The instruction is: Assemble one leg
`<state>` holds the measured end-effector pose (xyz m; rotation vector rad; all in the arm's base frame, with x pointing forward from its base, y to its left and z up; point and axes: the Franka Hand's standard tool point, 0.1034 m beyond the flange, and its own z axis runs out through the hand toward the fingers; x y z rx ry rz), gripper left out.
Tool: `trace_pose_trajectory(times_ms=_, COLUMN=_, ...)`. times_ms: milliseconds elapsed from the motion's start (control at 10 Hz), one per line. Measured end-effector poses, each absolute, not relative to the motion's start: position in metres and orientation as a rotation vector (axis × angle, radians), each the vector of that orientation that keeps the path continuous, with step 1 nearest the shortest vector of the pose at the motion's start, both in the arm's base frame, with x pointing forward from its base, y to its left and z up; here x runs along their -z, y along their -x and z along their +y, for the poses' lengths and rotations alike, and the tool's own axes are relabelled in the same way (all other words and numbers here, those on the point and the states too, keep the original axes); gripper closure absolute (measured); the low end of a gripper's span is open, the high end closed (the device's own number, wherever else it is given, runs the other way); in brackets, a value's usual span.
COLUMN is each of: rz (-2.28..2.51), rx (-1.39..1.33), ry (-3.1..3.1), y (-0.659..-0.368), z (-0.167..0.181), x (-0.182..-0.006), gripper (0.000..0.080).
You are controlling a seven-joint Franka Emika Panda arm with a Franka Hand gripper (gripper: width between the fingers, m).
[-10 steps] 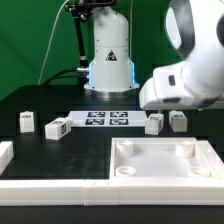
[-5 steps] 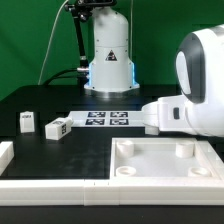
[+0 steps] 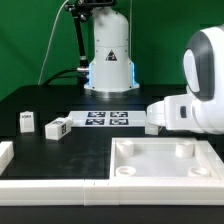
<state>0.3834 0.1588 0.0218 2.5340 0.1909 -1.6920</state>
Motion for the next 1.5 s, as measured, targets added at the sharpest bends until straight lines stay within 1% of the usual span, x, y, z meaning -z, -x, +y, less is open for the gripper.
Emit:
trace_pose_trajectory(times_ms=200, rz=0.266, rx=1.675, ry=-2.599, y=-0.391, z=0.155, x=-0.017, gripper=0.015)
trace_pose_trajectory(times_ms=400, rz=0.26, rx=1.649, ry=-2.624, y=-0.386, z=0.153, x=-0.006, gripper=0.015)
trace_pose_trajectory(times_ms=800, rz=0.226, rx=1.655, ry=-2.594, y=-0.378, z=0.155, x=-0.004, gripper=0.015)
trace_pose_trajectory(times_ms=900, rz=0.216, rx=1.658, ry=-2.591, y=-0.378, z=0.154, x=-0.003, gripper=0.0286)
trace_pose_trajectory(times_ms=1000, rz=0.218, rx=1.66, ry=-2.591, y=-0.378, z=0.154, x=-0.003, gripper=0.0286)
trace_pose_trajectory(times_ms=1100, rz=0.22, rx=1.659, ry=-2.593, y=-0.378, z=0.154, x=-0.003, gripper=0.0425)
trace_pose_trajectory(times_ms=1200, rz=0.221, rx=1.659, ry=-2.593, y=-0.378, z=0.154, x=-0.003, gripper=0.0509)
trace_pose_trajectory(times_ms=1500, rz=0.221, rx=1.659, ry=-2.593, y=-0.378, z=0.154, x=-0.003, gripper=0.0509)
